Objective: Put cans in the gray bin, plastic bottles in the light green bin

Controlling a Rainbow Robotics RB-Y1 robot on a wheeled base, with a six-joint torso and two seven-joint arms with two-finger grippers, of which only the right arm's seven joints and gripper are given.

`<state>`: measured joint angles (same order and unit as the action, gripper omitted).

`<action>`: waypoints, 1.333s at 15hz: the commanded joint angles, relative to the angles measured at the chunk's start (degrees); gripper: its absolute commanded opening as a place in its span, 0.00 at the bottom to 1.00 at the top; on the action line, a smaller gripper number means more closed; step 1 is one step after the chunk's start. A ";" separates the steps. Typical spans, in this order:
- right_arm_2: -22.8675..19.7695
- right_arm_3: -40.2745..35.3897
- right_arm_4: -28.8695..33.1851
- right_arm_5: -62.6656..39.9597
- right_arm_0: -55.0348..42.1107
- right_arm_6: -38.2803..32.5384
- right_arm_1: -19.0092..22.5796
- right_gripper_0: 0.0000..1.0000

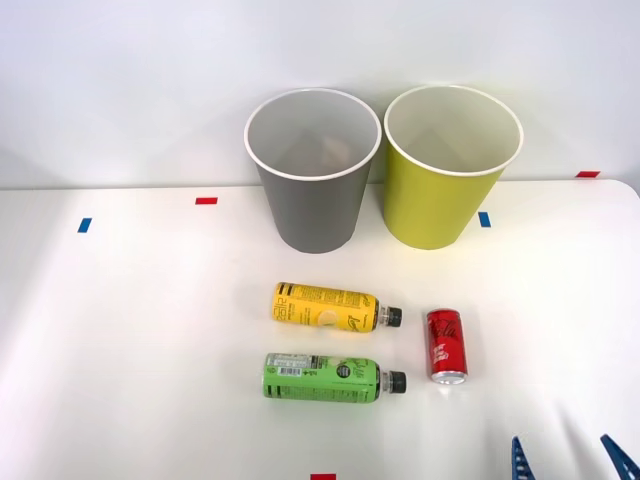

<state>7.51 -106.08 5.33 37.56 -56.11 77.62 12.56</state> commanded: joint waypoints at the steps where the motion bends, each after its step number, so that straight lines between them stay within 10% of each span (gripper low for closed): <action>1: 4.53 0.00 -1.55 0.06 -3.22 7.98 0.18 1.00; 6: 11.47 0.00 -12.01 3.05 -4.36 14.14 5.98 1.00; 20: 12.70 0.00 -11.66 4.54 -4.36 14.14 7.12 1.00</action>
<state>20.21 -106.09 -6.34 42.12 -60.47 91.75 19.69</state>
